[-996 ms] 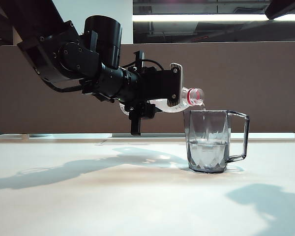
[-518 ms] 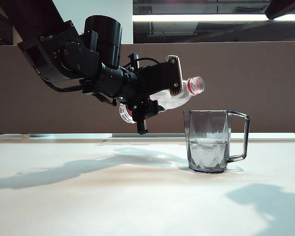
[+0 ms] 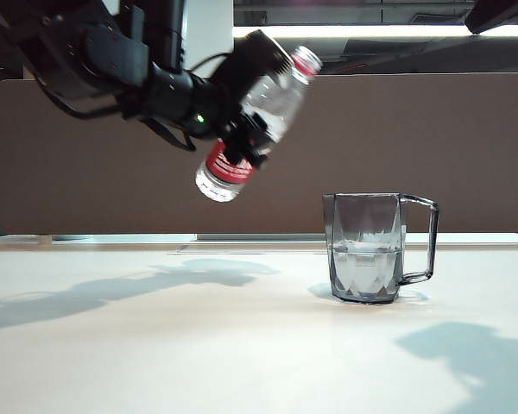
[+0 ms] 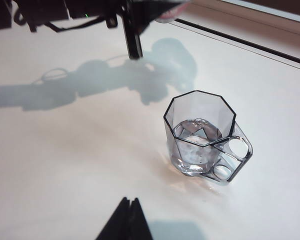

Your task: Pick up the mineral water bottle with the left hand on the table and pour water into the mug until it's half full.

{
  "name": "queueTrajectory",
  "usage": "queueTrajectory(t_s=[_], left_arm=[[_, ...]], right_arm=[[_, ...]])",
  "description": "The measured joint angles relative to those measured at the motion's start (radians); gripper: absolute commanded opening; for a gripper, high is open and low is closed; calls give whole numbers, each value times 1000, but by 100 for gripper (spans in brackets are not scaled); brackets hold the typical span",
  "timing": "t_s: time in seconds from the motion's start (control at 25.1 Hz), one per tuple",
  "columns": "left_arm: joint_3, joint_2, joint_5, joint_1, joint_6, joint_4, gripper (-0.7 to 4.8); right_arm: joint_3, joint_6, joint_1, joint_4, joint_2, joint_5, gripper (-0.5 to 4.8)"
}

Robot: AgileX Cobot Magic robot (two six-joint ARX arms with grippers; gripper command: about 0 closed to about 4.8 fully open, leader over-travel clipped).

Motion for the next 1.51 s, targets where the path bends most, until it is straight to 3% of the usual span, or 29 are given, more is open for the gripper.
queueTrajectory(t_s=[0.2,0.56,0.8,1.0,1.28,1.51], left_arm=[[1,-69,-5,26,-204,-52,179],[-82,-122,-1,57,-481,-48,179],[-269,-191,-1,131,-680,98,179],[-410,-244,-4,146,-750,135,179],[-619,-283,-1,148,-846,301,179],[-677,-283,-1,149,-848,312,179]], right_arm=[[0,0,0,0,0,0,-8],[0,0,0,1,0,0,-8],[0,0,0,2,0,0,-8],[0,0,0,2,0,0,-8],[0,0,0,2,0,0,-8],[0,0,0,2,0,0,-8]])
